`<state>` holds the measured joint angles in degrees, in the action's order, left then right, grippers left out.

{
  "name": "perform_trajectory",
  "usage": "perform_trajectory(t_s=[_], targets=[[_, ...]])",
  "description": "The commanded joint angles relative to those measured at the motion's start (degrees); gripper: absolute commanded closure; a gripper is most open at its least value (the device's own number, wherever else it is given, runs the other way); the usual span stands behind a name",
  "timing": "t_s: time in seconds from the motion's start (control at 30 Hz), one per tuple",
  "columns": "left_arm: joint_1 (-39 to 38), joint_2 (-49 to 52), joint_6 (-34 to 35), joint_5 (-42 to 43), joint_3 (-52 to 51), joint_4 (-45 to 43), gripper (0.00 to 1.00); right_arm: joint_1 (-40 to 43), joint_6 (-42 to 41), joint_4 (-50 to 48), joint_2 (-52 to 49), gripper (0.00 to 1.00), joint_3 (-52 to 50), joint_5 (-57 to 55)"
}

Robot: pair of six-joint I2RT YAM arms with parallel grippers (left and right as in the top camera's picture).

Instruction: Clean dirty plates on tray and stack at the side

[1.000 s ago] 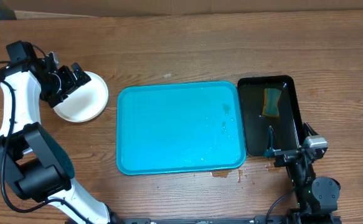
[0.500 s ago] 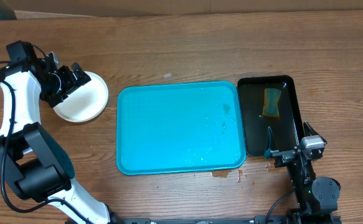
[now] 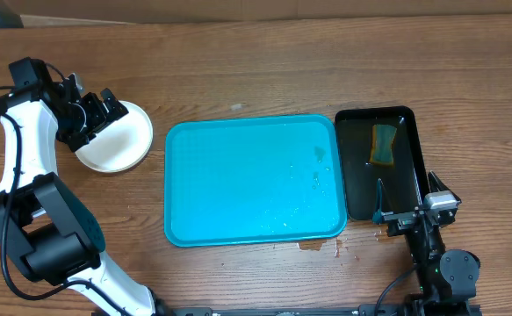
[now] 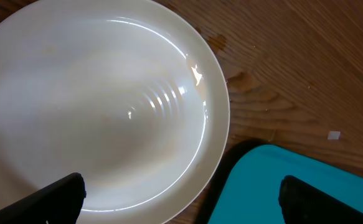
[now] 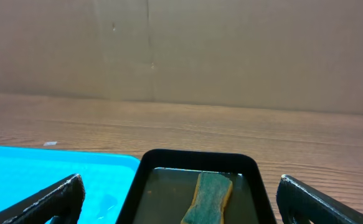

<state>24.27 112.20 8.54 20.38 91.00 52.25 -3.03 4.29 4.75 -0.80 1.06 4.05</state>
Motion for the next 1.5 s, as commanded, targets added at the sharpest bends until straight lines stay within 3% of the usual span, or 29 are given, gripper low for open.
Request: perform_trajectory(t_s=[0.0, 0.33, 0.8, 1.07, 1.23, 1.47], targets=[[0.0, 0.0, -1.3, 0.0, -0.4, -0.1, 0.00, 0.2, 0.3, -0.3, 0.6, 0.00, -0.6, 0.0], [-1.3, -2.9, -1.3, 0.0, -0.5, 0.0, 0.00, 0.2, 0.3, -0.3, 0.6, 0.00, -0.6, 0.0], [-14.5, -36.2, -1.3, 0.0, -0.5, 0.0, 0.00, 0.2, 0.3, -0.3, 0.6, 0.00, -0.6, 0.0], [-19.3, -49.3, -1.3, 0.0, -2.4, 0.0, 0.00, 0.2, 0.3, -0.3, 0.6, 0.00, -0.6, 0.0], [-20.7, -58.8, -1.3, 0.0, -11.7, 0.0, 0.00, 0.2, 0.3, -0.3, 0.6, 0.00, -0.6, 0.0], [-20.7, -74.5, -1.2, 0.0, -32.8, 0.1, 0.00, 0.2, 0.3, -0.3, 0.6, 0.00, -0.6, 0.0]])
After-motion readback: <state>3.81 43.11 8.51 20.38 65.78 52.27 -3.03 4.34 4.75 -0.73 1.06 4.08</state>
